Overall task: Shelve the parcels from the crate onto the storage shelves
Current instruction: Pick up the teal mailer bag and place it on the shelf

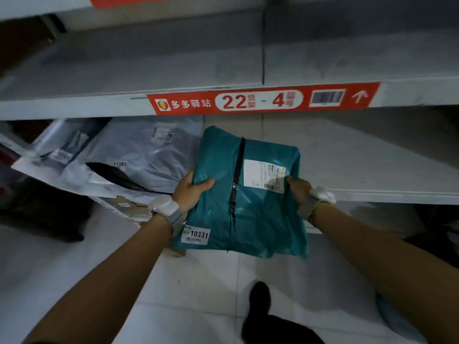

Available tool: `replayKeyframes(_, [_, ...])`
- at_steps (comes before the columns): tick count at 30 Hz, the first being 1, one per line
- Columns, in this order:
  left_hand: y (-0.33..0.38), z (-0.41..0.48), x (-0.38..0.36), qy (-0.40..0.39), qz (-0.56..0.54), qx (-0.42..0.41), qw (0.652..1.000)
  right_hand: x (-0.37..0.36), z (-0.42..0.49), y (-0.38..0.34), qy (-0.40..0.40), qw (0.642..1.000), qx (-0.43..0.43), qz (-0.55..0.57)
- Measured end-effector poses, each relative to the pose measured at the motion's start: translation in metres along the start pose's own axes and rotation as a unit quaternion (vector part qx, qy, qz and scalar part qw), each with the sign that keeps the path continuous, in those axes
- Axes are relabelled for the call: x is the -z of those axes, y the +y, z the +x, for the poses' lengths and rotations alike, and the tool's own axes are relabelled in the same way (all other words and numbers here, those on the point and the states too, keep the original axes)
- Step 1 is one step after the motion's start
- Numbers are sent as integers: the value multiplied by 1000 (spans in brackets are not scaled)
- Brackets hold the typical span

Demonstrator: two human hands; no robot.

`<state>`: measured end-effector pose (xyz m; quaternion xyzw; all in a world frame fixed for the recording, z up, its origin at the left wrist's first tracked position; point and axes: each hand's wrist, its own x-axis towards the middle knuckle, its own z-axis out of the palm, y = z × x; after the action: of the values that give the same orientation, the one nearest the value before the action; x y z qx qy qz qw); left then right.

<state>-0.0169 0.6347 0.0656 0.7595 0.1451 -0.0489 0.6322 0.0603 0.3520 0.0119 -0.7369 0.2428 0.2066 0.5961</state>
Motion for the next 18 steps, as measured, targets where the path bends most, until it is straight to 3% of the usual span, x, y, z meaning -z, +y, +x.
replayKeyframes(8, [-13,33,72,79,-45,38,995,-94,31,-33,-35,996,16,-80])
replayKeyframes(13, [-15,40,112,63,-58,24,996,-140,37,-42,-29,996,0,-86])
replayKeyframes(18, [10,76,161,59,-39,-23,997,-182,39,-89,-17,998,57,-34])
